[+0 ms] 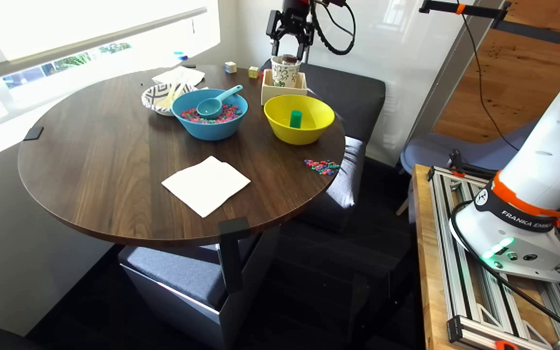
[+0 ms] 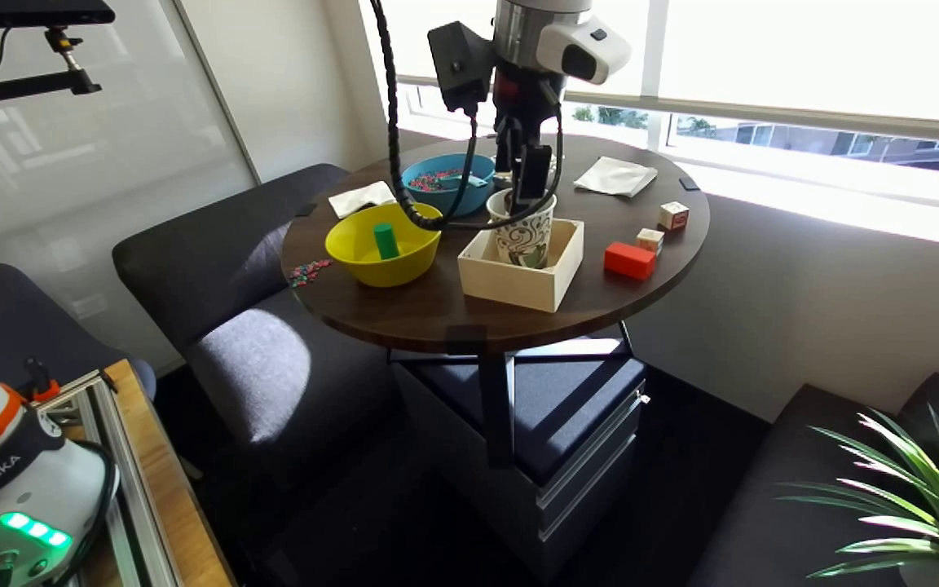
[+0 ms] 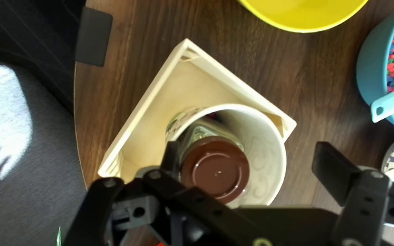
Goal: Pick up the spice bottle with the brown lid from the paper cup and put it on the table
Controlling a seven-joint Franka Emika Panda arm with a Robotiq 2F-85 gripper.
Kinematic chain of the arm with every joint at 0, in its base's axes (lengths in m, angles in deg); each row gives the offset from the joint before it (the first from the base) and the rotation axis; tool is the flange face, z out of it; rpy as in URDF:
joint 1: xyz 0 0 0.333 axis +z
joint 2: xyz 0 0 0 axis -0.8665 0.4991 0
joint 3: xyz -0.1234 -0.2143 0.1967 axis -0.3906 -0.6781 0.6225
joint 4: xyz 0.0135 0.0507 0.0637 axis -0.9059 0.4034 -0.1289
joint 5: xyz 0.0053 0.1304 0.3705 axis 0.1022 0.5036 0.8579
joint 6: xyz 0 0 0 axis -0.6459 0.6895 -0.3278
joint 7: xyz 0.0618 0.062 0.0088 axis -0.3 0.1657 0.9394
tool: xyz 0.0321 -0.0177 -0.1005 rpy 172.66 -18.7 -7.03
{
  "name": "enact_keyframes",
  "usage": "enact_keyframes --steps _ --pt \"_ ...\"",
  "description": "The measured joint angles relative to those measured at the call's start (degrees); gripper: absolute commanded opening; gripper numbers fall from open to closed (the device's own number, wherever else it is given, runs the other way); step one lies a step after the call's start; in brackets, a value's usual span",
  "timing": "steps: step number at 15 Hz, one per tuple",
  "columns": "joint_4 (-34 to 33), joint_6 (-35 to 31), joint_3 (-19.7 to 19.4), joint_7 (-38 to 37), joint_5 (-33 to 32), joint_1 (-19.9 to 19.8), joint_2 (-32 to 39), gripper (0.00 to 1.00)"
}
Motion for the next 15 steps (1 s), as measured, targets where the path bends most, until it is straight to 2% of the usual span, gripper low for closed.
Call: enact_keyframes --steps 4,6,7,8,9,11,12,14,15 --pt "0.0 -0.18 0.04 -0.18 0.0 0.0 0.11 0.93" --pt "-0.01 -0.29 0.06 -0.61 0.0 0.01 0.18 0.84" --pt "-0.01 -0.35 0.08 -0.8 0.0 0.01 0.27 0.76" --pt "-0.01 -0.39 0.1 -0.98 0.0 0.01 0.43 0.75" --pt "-0.01 -0.47 0.13 -1.05 0.0 0.01 0.61 0.7" --pt "0.0 -0.71 0.14 -1.19 0.0 0.01 1.01 0.73" --pt "-0.01 -1.08 0.16 -1.23 0.0 0.01 1.15 0.67" --pt "-0.01 -1.89 0.25 -1.44 0.0 0.03 1.18 0.69" --pt "-0.01 -2.29 0.28 -1.57 0.0 0.03 1.19 0.76"
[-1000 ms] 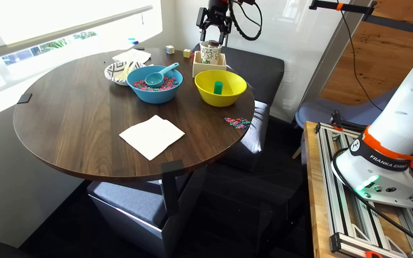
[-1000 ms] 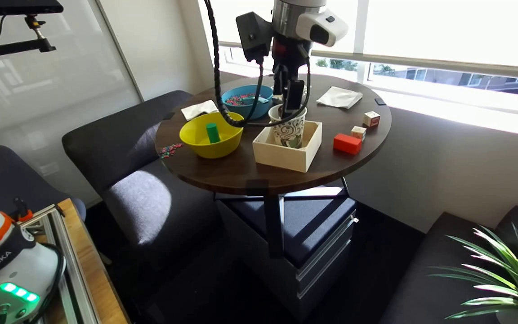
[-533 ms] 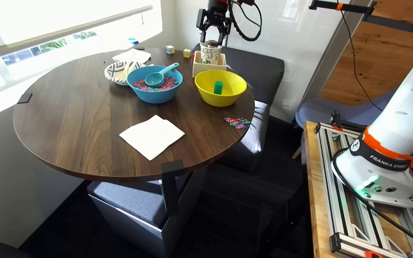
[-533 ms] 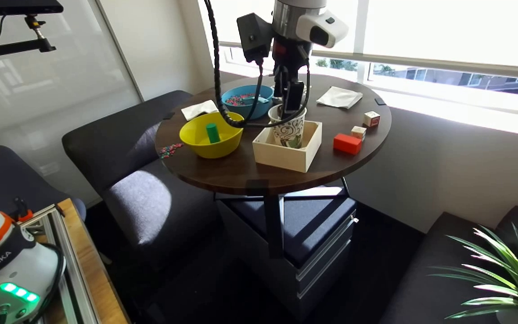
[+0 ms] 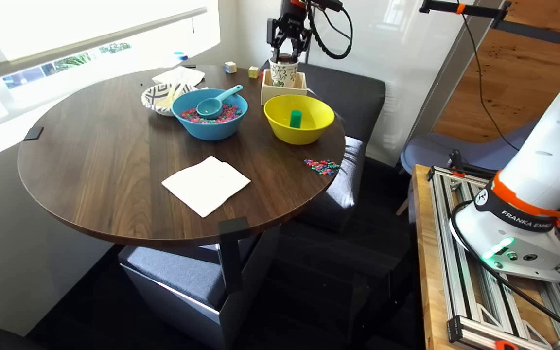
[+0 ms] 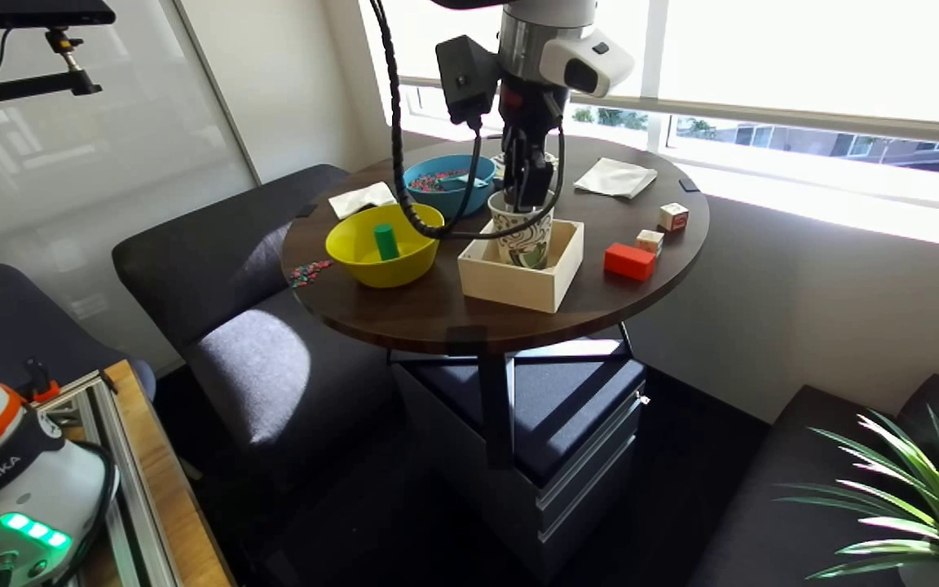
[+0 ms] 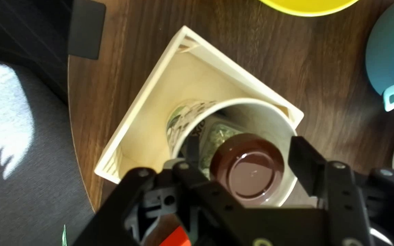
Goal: Pick up the spice bottle with the brown lid from the paper cup and put it on the table
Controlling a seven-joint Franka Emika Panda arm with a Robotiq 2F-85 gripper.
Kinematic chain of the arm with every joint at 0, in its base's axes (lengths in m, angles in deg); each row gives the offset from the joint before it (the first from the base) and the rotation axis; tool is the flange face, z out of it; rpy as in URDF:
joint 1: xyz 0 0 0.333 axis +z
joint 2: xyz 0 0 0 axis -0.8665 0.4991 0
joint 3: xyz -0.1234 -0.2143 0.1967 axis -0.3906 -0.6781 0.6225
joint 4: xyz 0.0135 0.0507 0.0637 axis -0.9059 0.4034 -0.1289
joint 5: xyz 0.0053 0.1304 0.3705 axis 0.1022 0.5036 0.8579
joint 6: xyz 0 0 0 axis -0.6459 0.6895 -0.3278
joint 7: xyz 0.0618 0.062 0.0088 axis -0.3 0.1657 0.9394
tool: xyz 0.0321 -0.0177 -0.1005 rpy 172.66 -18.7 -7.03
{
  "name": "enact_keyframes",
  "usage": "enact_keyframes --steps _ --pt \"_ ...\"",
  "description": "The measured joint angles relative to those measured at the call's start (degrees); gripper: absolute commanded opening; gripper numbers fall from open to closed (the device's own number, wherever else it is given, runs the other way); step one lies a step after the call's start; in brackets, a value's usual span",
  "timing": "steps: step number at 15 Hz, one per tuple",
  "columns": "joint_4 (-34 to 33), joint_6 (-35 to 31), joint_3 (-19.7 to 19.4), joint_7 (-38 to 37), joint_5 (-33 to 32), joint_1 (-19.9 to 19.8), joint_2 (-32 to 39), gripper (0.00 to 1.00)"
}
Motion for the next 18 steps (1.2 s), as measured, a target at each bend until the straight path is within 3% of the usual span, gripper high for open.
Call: enact_keyframes --steps 2,3,4,7,18 --pt "0.0 -0.22 0.0 -0.28 0.0 0.0 0.09 0.72" --pt "0.0 -0.23 0.0 -0.41 0.0 0.0 0.1 0.49" --pt "-0.03 -0.25 0.0 -0.48 0.0 0.0 0.1 0.49" --pt "-0.08 -0.69 -0.01 -0.57 -0.02 -0.01 0.09 0.27" --pt "-0.06 -2.82 -0.02 -0.29 -1.81 0.62 -5.01 0.25"
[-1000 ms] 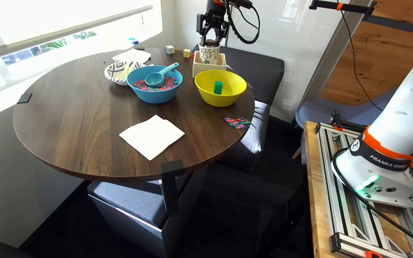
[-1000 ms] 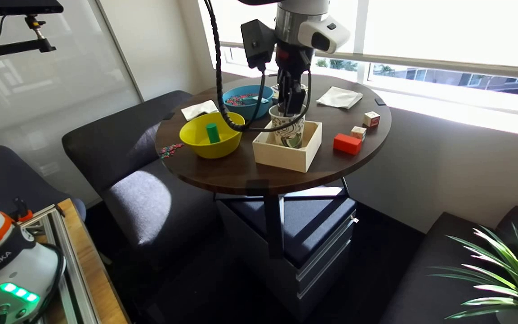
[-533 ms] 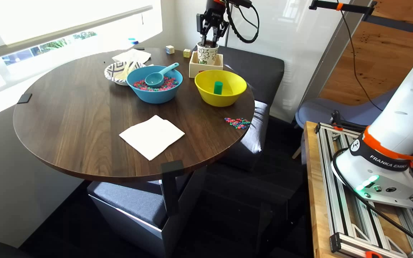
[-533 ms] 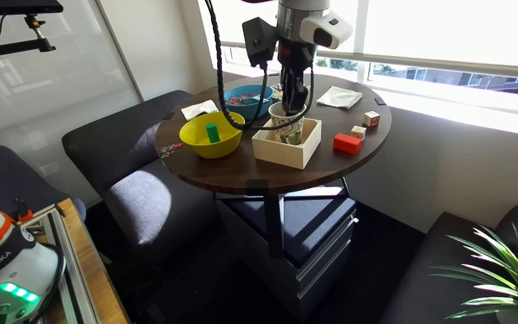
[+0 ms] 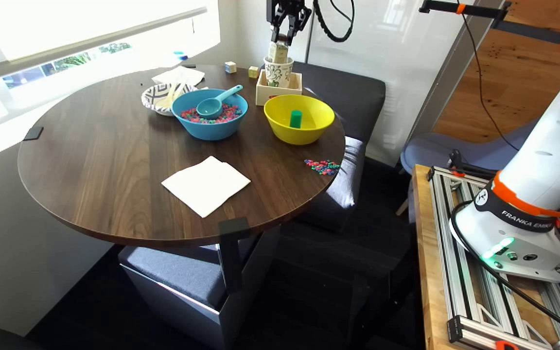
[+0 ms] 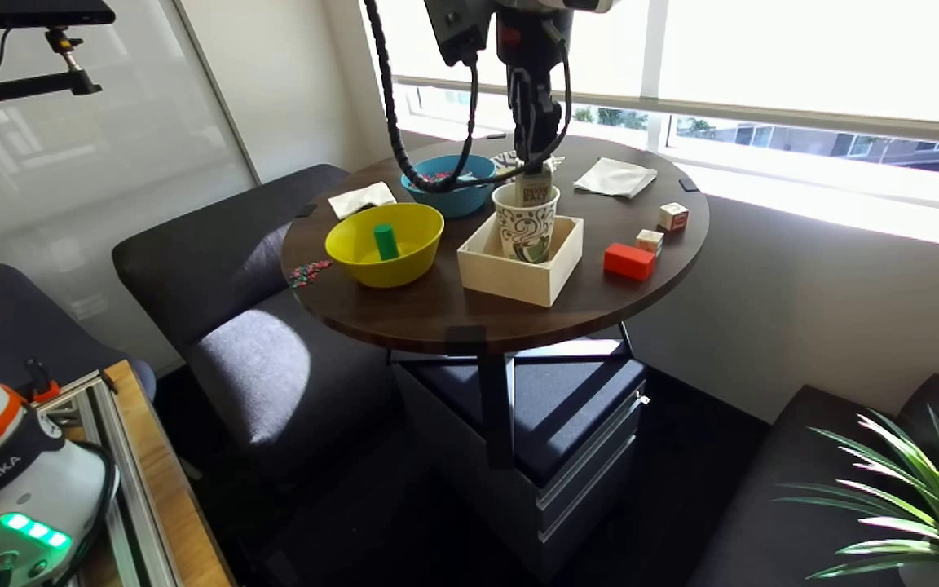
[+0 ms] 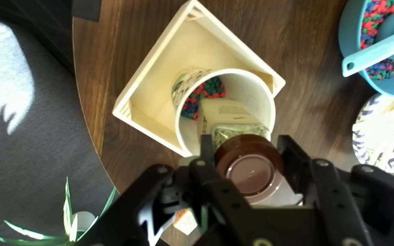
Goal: Pick up the spice bottle with the brown lid from the paper cup and put it on the table
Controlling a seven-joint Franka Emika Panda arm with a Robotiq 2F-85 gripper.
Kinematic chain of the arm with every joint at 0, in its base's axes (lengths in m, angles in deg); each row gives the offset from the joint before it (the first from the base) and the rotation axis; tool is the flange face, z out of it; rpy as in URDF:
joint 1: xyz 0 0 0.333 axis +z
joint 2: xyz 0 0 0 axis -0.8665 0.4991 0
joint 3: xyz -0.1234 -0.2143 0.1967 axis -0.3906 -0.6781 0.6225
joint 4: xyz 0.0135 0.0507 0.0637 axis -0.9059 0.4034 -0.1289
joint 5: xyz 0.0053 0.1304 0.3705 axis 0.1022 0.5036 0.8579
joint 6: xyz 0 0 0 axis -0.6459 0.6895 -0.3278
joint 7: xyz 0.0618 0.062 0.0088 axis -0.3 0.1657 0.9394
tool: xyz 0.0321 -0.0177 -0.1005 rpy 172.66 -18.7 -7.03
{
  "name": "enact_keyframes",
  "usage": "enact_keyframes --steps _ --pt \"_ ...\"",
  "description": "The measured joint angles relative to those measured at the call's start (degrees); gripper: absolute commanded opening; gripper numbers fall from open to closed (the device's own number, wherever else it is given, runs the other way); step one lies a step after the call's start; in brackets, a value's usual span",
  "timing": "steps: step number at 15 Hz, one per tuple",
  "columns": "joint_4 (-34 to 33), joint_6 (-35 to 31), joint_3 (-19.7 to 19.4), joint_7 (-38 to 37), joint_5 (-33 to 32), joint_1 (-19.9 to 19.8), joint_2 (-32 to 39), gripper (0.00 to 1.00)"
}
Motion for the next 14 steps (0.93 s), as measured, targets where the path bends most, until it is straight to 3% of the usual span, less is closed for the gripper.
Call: enact_keyframes --steps 5,9,14 --pt "0.01 -0.2 0.23 0.27 -5.96 2.13 -6.68 0.25" --pt "1.11 -0.2 2.09 1.13 -7.19 4.97 -10.36 0.25" --pt "3.03 -4.07 5.49 -0.54 -8.5 9.7 -9.43 0.25"
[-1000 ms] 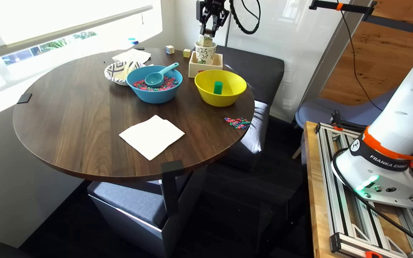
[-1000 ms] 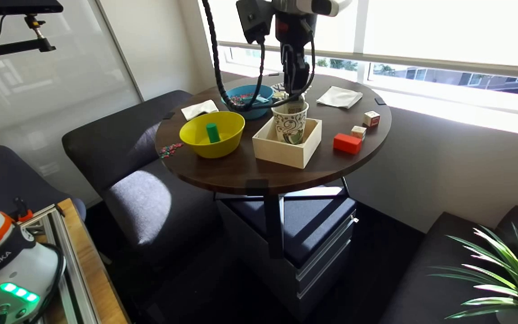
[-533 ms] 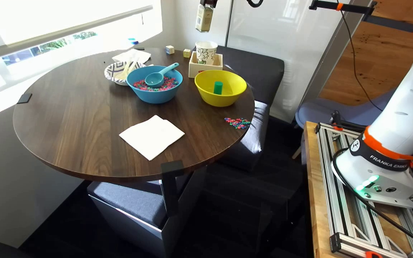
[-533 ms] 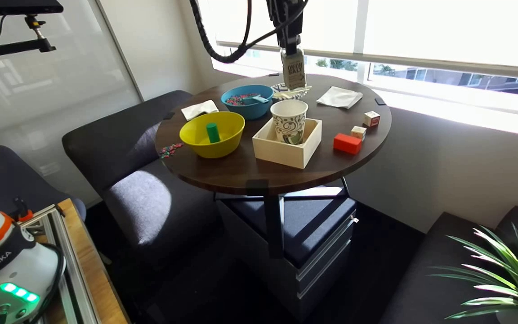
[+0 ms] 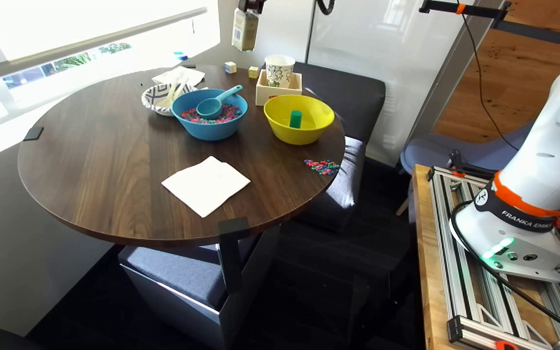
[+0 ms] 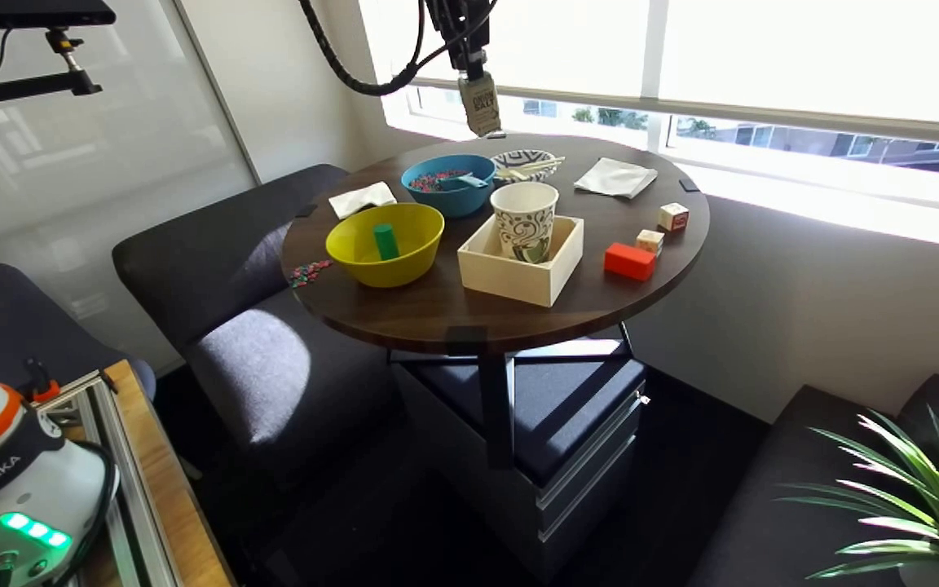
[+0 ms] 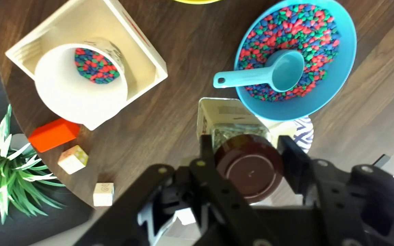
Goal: Pick up the spice bottle with the brown lid from the paper cup and put it on the table
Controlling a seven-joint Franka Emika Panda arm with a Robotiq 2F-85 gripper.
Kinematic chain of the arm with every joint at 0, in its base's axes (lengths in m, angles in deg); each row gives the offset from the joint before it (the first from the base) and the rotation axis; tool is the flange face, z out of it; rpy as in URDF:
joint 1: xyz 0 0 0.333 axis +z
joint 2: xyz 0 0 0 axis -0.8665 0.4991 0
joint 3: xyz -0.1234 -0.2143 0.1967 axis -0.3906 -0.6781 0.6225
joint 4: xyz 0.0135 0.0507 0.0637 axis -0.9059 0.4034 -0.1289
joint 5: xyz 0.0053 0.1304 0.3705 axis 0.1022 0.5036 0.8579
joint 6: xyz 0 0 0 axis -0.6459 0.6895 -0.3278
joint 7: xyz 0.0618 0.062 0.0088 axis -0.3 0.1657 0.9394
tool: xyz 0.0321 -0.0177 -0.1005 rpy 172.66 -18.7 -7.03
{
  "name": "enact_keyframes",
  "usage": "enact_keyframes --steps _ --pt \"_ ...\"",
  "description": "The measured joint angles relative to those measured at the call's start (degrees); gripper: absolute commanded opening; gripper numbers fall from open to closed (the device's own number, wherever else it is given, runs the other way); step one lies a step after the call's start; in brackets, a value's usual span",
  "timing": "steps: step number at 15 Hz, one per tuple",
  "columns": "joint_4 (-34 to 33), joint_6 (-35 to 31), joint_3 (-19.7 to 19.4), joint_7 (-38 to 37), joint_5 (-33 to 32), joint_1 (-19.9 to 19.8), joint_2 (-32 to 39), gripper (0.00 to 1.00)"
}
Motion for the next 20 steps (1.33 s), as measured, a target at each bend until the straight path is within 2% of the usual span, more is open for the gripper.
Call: enact_keyframes --steps 4,9,15,20 --pt "-0.69 -5.44 0.94 -6.42 -3.85 2.71 5.53 0.25" --pt "-6.6 -5.53 -0.28 -16.41 -5.89 2.94 14.2 0.25" --pt "-13.63 1.64 -1.63 -21.98 -5.39 2.49 21.22 0.25" --pt "-19.79 6.9 -1.22 -22.2 1.27 0.53 25.79 0.25"
